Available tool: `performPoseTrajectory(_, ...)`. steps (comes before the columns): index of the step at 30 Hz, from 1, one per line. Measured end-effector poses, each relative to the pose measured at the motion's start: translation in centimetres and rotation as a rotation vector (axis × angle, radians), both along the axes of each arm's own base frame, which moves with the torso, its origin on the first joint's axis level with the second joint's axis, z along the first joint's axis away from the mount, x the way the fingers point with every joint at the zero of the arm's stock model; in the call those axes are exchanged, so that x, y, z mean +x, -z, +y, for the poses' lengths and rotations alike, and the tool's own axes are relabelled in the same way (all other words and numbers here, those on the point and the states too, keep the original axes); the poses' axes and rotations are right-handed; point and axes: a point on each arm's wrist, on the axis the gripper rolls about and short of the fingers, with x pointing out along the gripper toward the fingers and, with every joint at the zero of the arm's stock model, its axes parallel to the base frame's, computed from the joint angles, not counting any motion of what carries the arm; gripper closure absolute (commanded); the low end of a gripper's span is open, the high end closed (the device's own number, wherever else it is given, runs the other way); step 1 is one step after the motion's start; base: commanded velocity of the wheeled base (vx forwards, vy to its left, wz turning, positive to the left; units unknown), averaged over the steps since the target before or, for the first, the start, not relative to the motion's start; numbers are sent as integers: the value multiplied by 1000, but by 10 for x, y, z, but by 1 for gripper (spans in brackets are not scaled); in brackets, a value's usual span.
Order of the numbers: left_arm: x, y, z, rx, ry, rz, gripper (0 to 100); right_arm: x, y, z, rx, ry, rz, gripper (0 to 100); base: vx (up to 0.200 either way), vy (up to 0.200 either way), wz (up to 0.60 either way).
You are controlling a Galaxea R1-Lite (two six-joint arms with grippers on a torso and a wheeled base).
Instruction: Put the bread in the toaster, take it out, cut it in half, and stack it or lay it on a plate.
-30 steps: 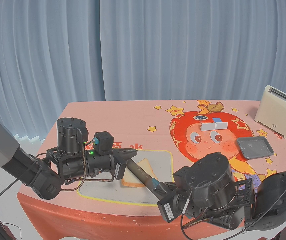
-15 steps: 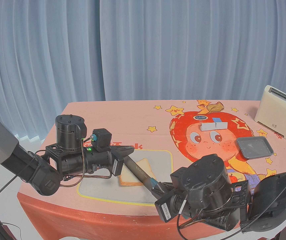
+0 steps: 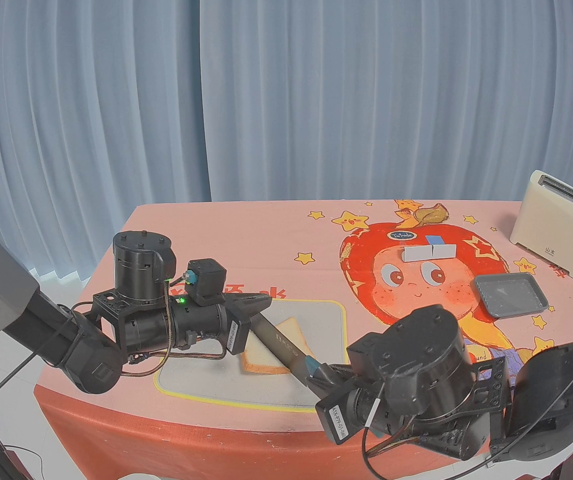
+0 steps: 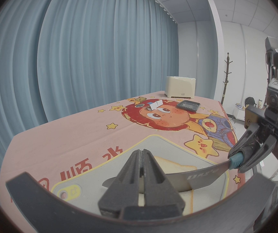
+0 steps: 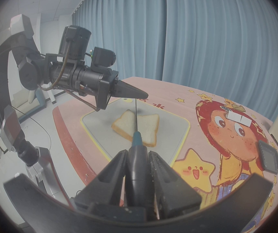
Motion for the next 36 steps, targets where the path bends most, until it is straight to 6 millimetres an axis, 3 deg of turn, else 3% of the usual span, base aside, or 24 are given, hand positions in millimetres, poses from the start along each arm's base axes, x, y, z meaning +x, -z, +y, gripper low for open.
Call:
performPoseTrajectory(10, -7, 4, -5, 6, 23, 13, 100, 0, -4, -2, 12, 2, -8, 100, 0, 0, 0)
performPoseTrajectory(27, 3, -1, 3, -3, -15, -4, 100, 3, 4, 4, 4, 6, 1, 100, 0, 0, 0)
performPoseTrajectory(36, -4, 4, 0, 5, 6, 12, 100, -1, -3, -1, 8, -1, -5, 100, 0, 0, 0)
